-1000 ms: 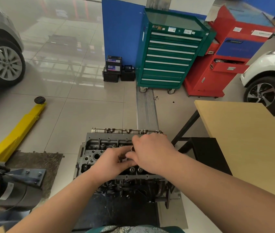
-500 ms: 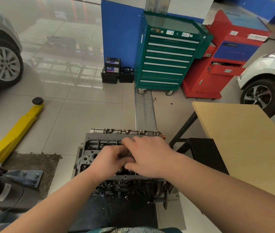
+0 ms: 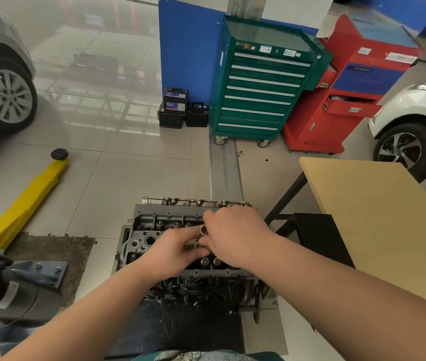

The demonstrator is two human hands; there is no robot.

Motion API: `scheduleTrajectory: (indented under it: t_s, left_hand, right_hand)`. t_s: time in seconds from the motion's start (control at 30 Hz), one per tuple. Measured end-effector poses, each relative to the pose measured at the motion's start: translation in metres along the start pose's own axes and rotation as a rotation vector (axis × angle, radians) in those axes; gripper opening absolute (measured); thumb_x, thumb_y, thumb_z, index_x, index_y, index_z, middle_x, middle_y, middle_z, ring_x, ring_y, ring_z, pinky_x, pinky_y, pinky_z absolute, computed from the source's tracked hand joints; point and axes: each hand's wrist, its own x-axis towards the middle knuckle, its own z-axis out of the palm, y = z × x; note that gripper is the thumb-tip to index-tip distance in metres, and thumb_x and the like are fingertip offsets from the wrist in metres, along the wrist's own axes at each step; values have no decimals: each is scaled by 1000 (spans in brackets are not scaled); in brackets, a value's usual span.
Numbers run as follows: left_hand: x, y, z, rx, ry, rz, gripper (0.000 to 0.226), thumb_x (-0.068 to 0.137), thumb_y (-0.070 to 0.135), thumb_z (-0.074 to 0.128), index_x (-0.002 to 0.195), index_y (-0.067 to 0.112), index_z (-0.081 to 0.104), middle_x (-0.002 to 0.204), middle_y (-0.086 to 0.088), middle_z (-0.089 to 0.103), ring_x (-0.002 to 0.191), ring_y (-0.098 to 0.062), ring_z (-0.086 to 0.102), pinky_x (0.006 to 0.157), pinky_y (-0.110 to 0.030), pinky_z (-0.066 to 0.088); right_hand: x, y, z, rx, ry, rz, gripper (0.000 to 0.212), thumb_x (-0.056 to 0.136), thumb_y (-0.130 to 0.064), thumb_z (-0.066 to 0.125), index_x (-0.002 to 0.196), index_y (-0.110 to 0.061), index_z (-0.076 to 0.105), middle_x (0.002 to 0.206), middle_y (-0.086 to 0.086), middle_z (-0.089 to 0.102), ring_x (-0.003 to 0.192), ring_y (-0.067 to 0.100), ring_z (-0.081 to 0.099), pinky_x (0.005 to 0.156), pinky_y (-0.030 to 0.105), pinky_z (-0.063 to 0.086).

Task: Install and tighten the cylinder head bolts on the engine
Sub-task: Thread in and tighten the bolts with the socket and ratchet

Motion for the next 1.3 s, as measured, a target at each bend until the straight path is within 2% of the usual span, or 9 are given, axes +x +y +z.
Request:
scheduleTrajectory:
  t_s: [0.1,0.23,0.43,0.63,0.83,0.93,1.03,1.2,1.3]
  left_hand:
    - [2,0,5,68,122,-3,19,88,19,79,103,27,70,95,16,69,91,-5,66,79,-32,55]
    - [7,-3,4,143,99,9,7,94,16,74,100,14,74,93,2,76,89,-16,71,81,-42,58]
    - [6,11,7,75,136,60,41,85,27,79,84,64,60,90,31,67,86,5,66,75,-14,51]
    - [7,-5,-1,92,22,16,4,95,16,73,98,13,75,91,-1,76,87,-22,72,79,-43,58]
    - [4,3,15,90,233,-1,27,80,23,66,66,36,47,65,11,54,61,-7,52,56,-27,39]
    - [7,-4,11,82,123,-58,18,87,21,69,70,20,61,64,3,62,57,-11,55,55,-37,47]
    - [10,-1,5,19,-20,25,12,93,38,67,81,37,64,71,17,65,62,-5,57,61,-25,49]
    - [9,6,13,130,232,104,30,82,40,62,83,68,49,82,36,60,72,10,56,62,-12,36]
    - [10,2,9,157,191,117,20,87,39,59,71,52,57,65,24,59,56,1,52,51,-14,30]
  right_hand:
    - [2,-2,0,-58,2,25,46,96,-66,47,109,-22,56,75,-3,45,79,28,60,60,37,34]
    - [-1,-1,-6,27,-52,-85,33,97,-38,64,119,-23,45,95,0,59,86,27,62,59,37,37]
    - [10,-7,-3,-28,-41,60,46,100,-66,44,99,-21,55,76,0,47,66,20,47,53,34,29]
    - [6,3,-7,30,-104,-112,28,96,-26,65,114,-17,47,75,-4,43,72,24,53,49,33,32]
    - [5,-5,5,-122,38,-13,59,96,-77,38,100,-21,58,66,-5,41,67,24,49,56,36,31]
    - [3,2,1,-19,10,-151,43,95,-56,61,119,-23,48,92,-2,60,80,25,62,60,37,44]
    - [2,4,-2,-9,-47,-189,25,98,-29,63,116,-19,48,93,0,63,82,25,64,64,41,53]
    - [6,-1,7,-1,7,-39,36,105,-48,49,113,-13,50,89,6,65,79,28,62,57,37,37]
    - [5,5,6,5,5,-95,39,102,-54,52,113,-17,51,85,0,55,75,23,53,56,36,33]
